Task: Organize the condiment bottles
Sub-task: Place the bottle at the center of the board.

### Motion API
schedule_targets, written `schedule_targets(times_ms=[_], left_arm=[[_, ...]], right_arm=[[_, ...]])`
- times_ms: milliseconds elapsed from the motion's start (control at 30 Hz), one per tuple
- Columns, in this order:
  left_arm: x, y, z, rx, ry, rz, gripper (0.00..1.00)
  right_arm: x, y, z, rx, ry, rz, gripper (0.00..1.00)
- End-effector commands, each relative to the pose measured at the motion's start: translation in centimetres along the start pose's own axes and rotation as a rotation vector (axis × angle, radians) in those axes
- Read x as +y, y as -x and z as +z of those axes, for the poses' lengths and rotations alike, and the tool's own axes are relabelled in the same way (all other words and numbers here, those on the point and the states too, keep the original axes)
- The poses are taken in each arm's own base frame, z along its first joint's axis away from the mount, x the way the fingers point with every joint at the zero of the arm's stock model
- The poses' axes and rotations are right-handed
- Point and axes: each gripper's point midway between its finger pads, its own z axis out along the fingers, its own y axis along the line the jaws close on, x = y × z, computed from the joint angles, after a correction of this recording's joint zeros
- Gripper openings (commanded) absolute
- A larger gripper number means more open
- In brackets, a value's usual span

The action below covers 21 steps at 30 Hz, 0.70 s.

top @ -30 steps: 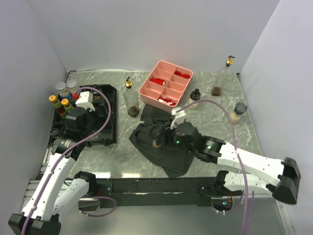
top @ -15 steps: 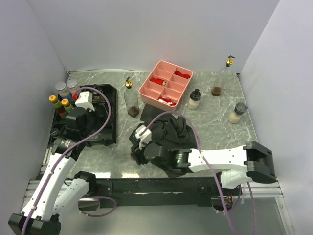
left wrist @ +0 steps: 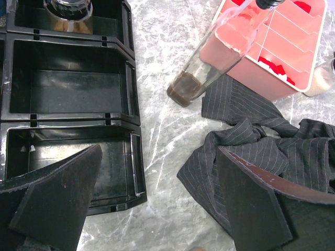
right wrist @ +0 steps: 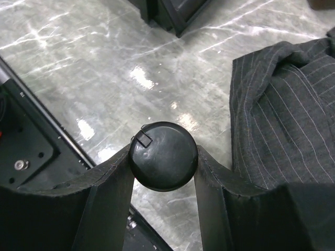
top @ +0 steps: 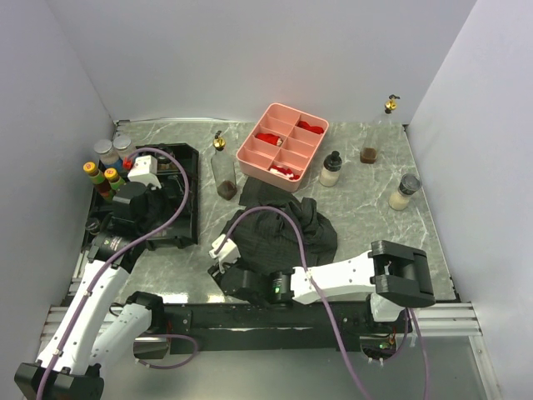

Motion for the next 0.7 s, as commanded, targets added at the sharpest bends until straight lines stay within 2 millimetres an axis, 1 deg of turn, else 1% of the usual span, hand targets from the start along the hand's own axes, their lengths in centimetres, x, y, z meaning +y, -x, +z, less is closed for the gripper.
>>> schedule_targets(times_ms=[0, 33, 67, 200, 267, 300, 400, 433, 467, 500, 533, 600, 633, 667], left_arm=[[0.0, 0.8, -0.2, -0.025, 0.007, -0.001, 0.96], [0.0, 0.8, -0.2, -0.025, 0.007, -0.001, 0.96], [0.0, 0.8, -0.1, -0.023, 0.007, -0.002, 0.96], [-0.1, 0.6, 0.0, -0.017, 0.007, -0.003, 0.97], [0.0, 0.6, 0.0, -0.015, 0.010, -0.005, 0.96], [0.0, 0.7, -0.1, -0.017, 0.011, -0.005, 0.97], [0.0, 0.8, -0.2, -0.023, 0.012, -0.007, 0.96], [0.0, 0.7, -0.2, -0.022, 0.008, -0.010, 0.97], [-0.2, 0.8, -0.2, -0.025, 0.002, -0.012, 0.97], [-0.3, 0.8, -0.2, -0.026, -0.004, -0.012, 0.96], [-0.4, 0.9, -0.2, -0.027, -0.008, -0.019, 0.96], [-0.5, 0.9, -0.2, -0.022, -0.009, -0.036, 0.97], [-0.6, 0.7, -0.1, -0.009, -0.009, -0.057, 0.96], [-1.0, 0.4, -0.2, 0.007, -0.031, -0.067, 0.97]], right_arm=[[0.4, 2.3, 0.3, -0.082, -0.033, 0.084, 0.48], [0.4, 1.9, 0.4, -0.073, -0.033, 0.079, 0.52], [0.5, 1.8, 0.5, -0.070, -0.033, 0.078, 0.53], [0.4, 1.4, 0.5, -0.055, -0.046, 0.066, 0.64], [0.5, 1.7, 0.4, -0.056, -0.048, 0.067, 0.67], [0.4, 1.8, 0.3, -0.058, -0.050, 0.067, 0.70], [0.0, 2.2, -0.5, -0.061, -0.058, 0.075, 0.76], [-0.1, 3.2, -1.2, -0.079, -0.050, 0.092, 0.77], [-0.2, 3.6, -1.6, -0.086, -0.041, 0.096, 0.79], [-0.2, 4.2, -2.2, -0.092, -0.028, 0.104, 0.85], [-0.5, 5.2, -3.2, -0.107, -0.018, 0.117, 0.89], [-1.0, 6.1, -4.4, -0.120, -0.012, 0.131, 0.96], [-1.7, 6.8, -5.5, -0.134, -0.014, 0.146, 0.98], [-2.2, 7.0, -6.1, -0.138, -0.018, 0.158, 0.99]])
